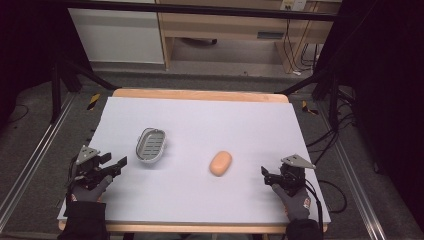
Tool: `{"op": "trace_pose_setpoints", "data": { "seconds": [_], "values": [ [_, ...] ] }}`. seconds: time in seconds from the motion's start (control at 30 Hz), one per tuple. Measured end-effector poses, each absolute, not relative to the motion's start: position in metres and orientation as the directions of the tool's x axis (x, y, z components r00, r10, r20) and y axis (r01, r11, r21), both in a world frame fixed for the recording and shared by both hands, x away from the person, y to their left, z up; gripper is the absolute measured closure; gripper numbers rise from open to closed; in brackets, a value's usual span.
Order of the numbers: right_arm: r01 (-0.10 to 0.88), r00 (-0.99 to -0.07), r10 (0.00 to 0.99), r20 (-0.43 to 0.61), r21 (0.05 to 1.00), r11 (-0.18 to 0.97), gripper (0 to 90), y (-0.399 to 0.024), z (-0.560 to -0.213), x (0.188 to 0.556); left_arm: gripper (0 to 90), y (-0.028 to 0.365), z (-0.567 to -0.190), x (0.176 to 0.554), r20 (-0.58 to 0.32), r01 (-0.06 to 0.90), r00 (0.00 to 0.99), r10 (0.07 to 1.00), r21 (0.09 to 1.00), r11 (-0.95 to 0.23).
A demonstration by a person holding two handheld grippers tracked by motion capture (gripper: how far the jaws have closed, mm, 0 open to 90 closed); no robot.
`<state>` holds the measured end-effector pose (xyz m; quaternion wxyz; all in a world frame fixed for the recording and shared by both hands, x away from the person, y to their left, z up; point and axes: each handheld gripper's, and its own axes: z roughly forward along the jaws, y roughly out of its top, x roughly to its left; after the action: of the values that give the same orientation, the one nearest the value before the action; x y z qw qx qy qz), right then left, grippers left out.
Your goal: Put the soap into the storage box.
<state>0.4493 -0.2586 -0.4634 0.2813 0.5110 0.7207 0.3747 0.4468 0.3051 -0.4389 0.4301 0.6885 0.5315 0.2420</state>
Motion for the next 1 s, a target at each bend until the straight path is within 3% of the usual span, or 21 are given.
{"op": "trace_pose_setpoints", "data": {
  "seconds": [1.0],
  "values": [
    [0.497,-0.271,0.962,-0.020,0.853,0.158,8.9,-0.268,-0.456,0.446,27.1,0.237,-0.397,0.454,-0.070,0.440,0.461,0.885,0.884,-0.159]
  ]
}}
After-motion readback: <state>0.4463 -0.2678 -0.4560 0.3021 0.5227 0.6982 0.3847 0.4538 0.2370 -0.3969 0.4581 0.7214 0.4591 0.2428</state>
